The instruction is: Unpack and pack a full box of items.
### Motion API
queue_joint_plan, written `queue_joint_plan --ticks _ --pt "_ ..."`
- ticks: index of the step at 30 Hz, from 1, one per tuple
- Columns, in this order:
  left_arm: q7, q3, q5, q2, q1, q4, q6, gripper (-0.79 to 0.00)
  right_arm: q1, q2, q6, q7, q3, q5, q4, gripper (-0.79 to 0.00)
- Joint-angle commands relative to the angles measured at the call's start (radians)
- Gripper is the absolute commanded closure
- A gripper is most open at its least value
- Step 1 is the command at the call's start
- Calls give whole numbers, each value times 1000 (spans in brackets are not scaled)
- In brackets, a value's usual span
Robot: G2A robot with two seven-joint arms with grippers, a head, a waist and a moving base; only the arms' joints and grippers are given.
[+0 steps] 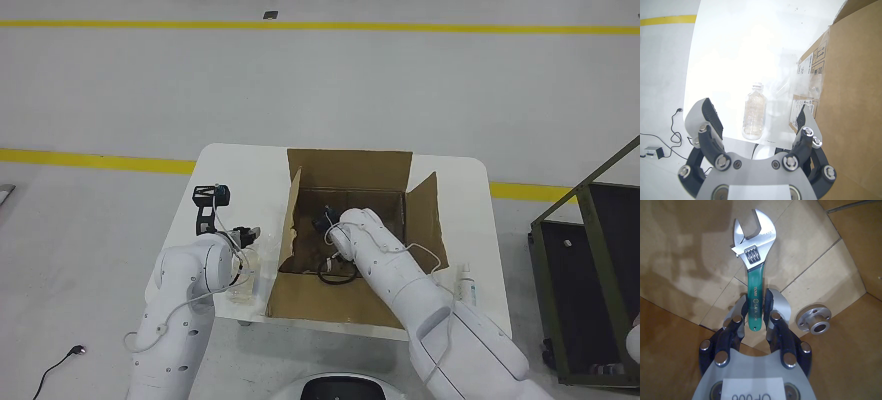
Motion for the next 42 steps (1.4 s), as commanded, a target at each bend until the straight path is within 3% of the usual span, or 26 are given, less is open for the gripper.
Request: queue_joint_plan --ticks 1,10,11,12,28,42 --pt "0 0 0 0 0 0 0 -785 -1 0 1 -2 0 2 3 -212" --pt "0 0 0 0 0 0 0 -785 -1 -2 0 -5 -1 11 11 -123" --pt "0 0 0 0 0 0 0 -785 -1 -2 -1 -4 0 13 11 -89" --pt "0 0 0 0 0 0 0 -785 0 -2 -2 -4 0 14 11 0" --pt "0 0 0 0 0 0 0 -785 12 6 9 -49 13 46 -12 0" --pt "0 0 0 0 0 0 0 -785 -19 36 28 -15 32 44 -155 0"
